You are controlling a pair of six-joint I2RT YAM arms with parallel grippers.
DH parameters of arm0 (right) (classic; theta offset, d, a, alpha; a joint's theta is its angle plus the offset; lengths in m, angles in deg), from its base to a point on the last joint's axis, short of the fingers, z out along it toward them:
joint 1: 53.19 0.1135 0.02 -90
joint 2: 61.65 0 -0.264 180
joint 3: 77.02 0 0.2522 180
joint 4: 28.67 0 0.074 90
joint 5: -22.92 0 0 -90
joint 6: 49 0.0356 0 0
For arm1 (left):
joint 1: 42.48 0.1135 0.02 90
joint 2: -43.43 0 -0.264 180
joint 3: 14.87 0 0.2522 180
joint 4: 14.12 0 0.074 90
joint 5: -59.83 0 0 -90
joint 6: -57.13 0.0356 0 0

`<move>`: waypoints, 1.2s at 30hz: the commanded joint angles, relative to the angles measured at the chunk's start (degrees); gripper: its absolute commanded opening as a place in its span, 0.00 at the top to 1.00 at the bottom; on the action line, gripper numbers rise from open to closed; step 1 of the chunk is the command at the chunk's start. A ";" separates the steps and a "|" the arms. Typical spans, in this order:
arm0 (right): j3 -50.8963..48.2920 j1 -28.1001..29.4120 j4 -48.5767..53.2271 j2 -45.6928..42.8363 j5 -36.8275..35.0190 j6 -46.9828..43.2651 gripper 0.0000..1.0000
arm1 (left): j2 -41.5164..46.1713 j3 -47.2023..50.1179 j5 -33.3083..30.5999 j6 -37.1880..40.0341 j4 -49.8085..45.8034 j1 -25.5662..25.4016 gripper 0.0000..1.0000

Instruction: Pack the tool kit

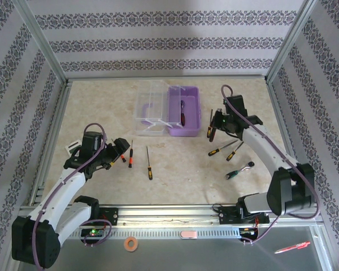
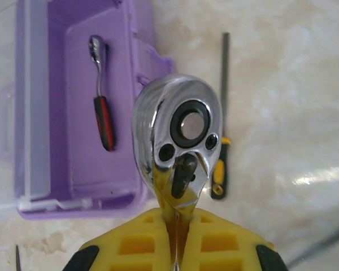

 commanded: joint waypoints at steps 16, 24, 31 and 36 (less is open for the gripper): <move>31.23 6.61 0.12 29.33 -1.62 -3.71 1.00 | -3.93 1.58 0.71 2.74 9.37 0.16 0.08; 47.14 6.54 8.69 42.37 0.38 -6.13 1.00 | -3.26 0.77 1.62 3.31 7.91 0.29 0.08; 48.12 6.47 9.67 46.67 -2.15 -2.62 1.00 | -0.40 0.81 1.52 3.73 4.80 0.34 0.07; 48.93 7.13 9.96 49.35 -1.59 -2.59 1.00 | -0.27 0.84 1.93 3.50 4.75 0.32 0.07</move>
